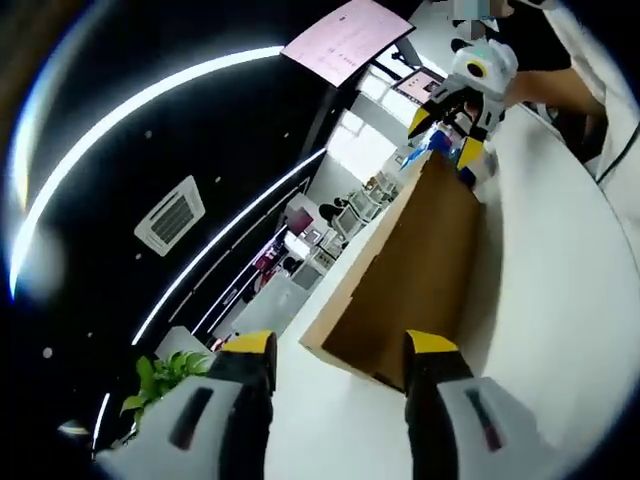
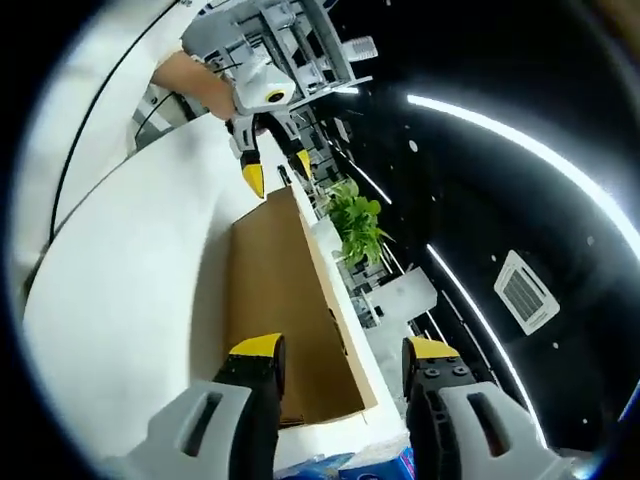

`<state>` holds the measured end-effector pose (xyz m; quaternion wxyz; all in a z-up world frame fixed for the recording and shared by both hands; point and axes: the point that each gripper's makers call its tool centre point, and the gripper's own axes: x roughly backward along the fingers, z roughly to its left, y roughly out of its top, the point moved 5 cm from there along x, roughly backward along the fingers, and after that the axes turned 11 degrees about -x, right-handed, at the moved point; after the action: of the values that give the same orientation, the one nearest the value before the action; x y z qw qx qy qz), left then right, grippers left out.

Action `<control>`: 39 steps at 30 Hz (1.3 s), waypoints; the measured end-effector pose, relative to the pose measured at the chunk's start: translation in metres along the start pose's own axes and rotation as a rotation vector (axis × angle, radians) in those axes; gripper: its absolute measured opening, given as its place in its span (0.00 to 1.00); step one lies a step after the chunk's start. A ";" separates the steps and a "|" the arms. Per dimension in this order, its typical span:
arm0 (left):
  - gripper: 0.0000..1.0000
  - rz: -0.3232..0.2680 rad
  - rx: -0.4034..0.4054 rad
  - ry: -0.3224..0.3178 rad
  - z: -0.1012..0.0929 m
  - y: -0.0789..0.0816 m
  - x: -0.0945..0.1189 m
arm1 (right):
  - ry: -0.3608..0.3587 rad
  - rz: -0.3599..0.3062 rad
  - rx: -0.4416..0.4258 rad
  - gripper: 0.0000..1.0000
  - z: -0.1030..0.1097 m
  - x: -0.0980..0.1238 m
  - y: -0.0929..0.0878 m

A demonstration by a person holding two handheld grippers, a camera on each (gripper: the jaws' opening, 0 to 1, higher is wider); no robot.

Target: Operate the shoe box by opening the lid, removing the specified soft item, and placing it in the target area until the item is outside and the box remains undamaged.

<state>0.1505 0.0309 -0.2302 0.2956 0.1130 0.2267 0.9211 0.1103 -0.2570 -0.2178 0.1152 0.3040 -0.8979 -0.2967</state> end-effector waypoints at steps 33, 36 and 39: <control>0.58 0.062 -0.152 -0.006 -0.003 0.000 -0.005 | -0.020 0.110 0.143 0.45 0.001 -0.003 -0.014; 0.57 0.087 -0.204 -0.034 -0.011 -0.001 -0.012 | -0.003 0.130 0.161 0.44 0.002 -0.003 -0.017; 0.46 0.096 -0.232 -0.019 -0.014 0.002 -0.015 | 0.000 0.136 0.173 0.40 0.006 -0.003 -0.018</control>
<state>0.1573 0.0157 -0.2427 0.2642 0.0977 0.1102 0.9531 0.1194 -0.2639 -0.2333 0.1086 0.2511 -0.9388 -0.2095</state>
